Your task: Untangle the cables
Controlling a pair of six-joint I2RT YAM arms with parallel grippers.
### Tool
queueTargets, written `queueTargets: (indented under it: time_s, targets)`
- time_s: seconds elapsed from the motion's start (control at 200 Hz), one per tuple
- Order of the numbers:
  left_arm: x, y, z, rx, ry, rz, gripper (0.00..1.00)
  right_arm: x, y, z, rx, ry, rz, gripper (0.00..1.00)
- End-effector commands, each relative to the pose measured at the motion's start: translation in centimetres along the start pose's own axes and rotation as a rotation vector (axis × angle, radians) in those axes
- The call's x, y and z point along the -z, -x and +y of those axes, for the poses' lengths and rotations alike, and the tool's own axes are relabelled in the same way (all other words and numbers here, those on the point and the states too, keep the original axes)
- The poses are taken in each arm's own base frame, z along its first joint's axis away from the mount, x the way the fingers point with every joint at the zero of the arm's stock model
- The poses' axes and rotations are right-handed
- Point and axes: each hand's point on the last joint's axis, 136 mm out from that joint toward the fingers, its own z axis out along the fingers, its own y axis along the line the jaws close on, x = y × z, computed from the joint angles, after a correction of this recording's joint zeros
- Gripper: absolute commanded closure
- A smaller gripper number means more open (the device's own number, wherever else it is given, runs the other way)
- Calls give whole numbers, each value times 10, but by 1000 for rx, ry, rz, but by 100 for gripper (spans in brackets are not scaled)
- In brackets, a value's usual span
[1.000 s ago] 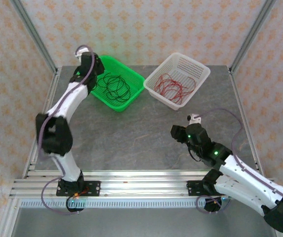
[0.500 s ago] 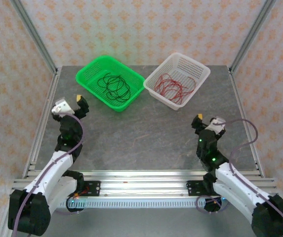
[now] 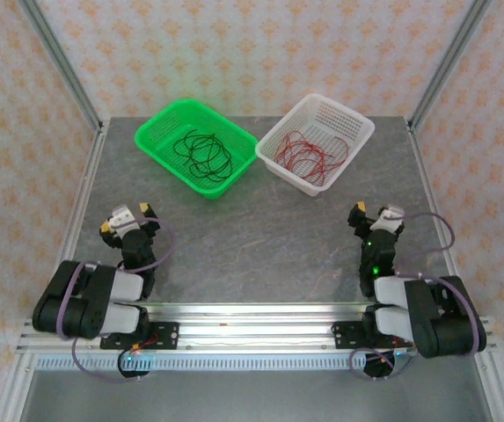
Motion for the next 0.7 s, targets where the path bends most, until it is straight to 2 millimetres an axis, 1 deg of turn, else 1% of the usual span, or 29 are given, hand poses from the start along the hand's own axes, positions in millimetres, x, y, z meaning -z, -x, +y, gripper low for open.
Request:
queueTargets:
  time_s: [0.0,0.025,0.045,0.05,0.065,0.075,0.09,0.11,0.135,0.155,0.185,0.195,0.22,0.23,0.245,0.255,0.32,0.35,0.395,0.44,0.48,0.691]
  targets:
    - [-17,28,-37,31,-149,-79,0,-13,22,33,59,160,-76,11]
    - [-22,16,-47,-2,-188,-14,0,-15,15,33,67,167,-70,11]
    - [-25,11,-52,-16,-207,-4,0,-19,7,33,70,168,-56,11]
    - [-25,13,-53,-20,-212,-16,0,-20,5,33,71,167,-53,11]
    - [-27,11,-55,-38,-220,-27,0,-23,8,34,68,172,-79,14]
    - [-26,19,-57,-26,-227,-65,0,-24,12,35,65,173,-100,14]
    - [-23,21,-56,-17,-235,-81,0,-28,12,35,62,166,-98,14]
    - [-23,21,-56,-10,-238,-67,0,-37,7,33,62,140,-49,13]
    - [-28,12,-54,-16,-225,-7,0,-49,-5,31,58,123,61,13]
    - [-31,9,-54,-18,-218,19,0,-55,-3,27,35,130,74,13]
    - [-29,8,-54,-29,-224,5,1,-52,3,27,20,156,23,11]
    - [-27,12,-54,-23,-229,-18,1,-50,5,27,21,159,9,10]
    - [-26,14,-53,-21,-229,-39,1,-49,3,26,21,153,16,9]
    - [-26,13,-53,-21,-227,-39,1,-49,2,25,21,150,23,7]
    - [-26,16,-52,-15,-223,-45,1,-50,1,25,26,146,37,1]
    - [-26,15,-52,-14,-218,-39,1,-50,0,25,28,145,46,0]
    - [-29,11,-55,-29,-224,-7,1,-48,3,25,27,143,21,0]
    - [-27,12,-57,-30,-239,-22,1,-49,0,25,30,139,38,0]
    - [-26,14,-59,-34,-249,-34,1,-49,2,25,29,142,26,0]
    - [-25,11,-66,-54,-281,-13,1,-50,0,25,31,138,40,0]
    - [-24,10,-70,-67,-310,-15,1,-49,2,25,28,140,27,0]
    - [-24,11,-73,-66,-323,-12,1,-49,0,25,30,139,36,0]
